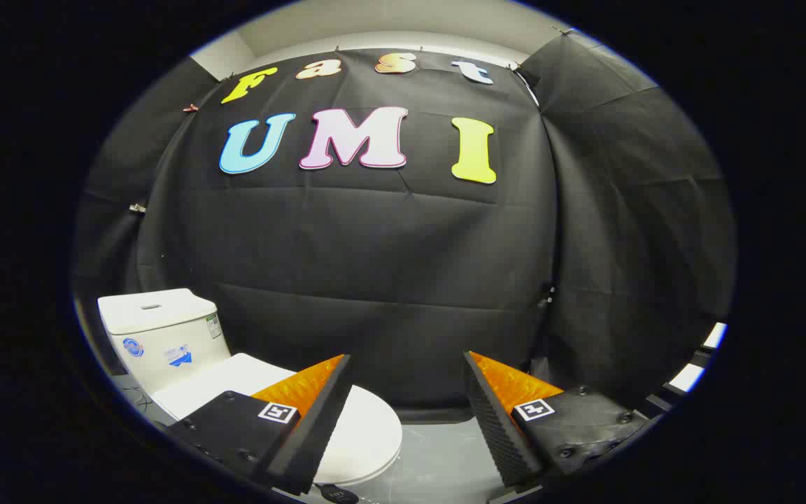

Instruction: Open the toilet lid.

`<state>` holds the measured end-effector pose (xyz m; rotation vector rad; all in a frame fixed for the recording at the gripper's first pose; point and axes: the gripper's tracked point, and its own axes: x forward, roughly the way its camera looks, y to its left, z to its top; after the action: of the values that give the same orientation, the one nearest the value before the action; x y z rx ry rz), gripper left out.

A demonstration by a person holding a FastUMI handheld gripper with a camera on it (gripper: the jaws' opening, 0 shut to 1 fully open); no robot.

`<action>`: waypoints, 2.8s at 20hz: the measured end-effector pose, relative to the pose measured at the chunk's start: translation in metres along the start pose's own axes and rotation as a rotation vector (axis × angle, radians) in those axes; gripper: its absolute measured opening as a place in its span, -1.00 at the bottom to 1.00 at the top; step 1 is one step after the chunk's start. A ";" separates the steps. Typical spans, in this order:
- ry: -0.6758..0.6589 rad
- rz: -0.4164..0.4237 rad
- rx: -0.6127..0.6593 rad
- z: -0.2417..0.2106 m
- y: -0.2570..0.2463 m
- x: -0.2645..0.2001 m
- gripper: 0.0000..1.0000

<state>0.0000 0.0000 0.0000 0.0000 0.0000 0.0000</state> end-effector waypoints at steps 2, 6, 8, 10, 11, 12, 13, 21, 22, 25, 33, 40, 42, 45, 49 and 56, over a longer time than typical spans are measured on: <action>0.011 0.004 0.009 -0.003 0.001 0.001 0.93; 0.016 0.003 0.005 -0.004 0.000 0.001 0.95; 0.017 0.003 0.004 -0.004 -0.001 0.001 0.95; 0.022 0.008 0.007 -0.006 0.001 0.002 0.95; 0.028 0.012 0.008 -0.008 0.003 0.002 0.95; 0.032 0.012 0.006 -0.009 0.002 0.002 0.95; 0.031 0.013 0.003 -0.008 0.002 0.002 0.95; 0.026 0.008 -0.006 -0.008 0.002 0.002 0.95; 0.024 0.009 -0.004 -0.006 0.001 0.002 0.95; 0.026 0.004 0.001 -0.007 -0.001 0.002 0.94; 0.031 -0.001 0.014 -0.006 -0.002 0.003 0.95; 0.008 -0.011 0.012 0.026 -0.005 0.010 0.95; 0.004 -0.014 0.031 0.029 -0.003 0.008 0.95; 0.026 -0.008 0.039 0.016 0.003 0.002 0.95; 0.076 -0.004 0.072 -0.017 0.010 -0.012 0.95; 0.177 -0.038 0.149 -0.084 0.008 -0.034 0.96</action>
<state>-0.0344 0.0077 -0.0840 0.1491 0.1775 -0.0382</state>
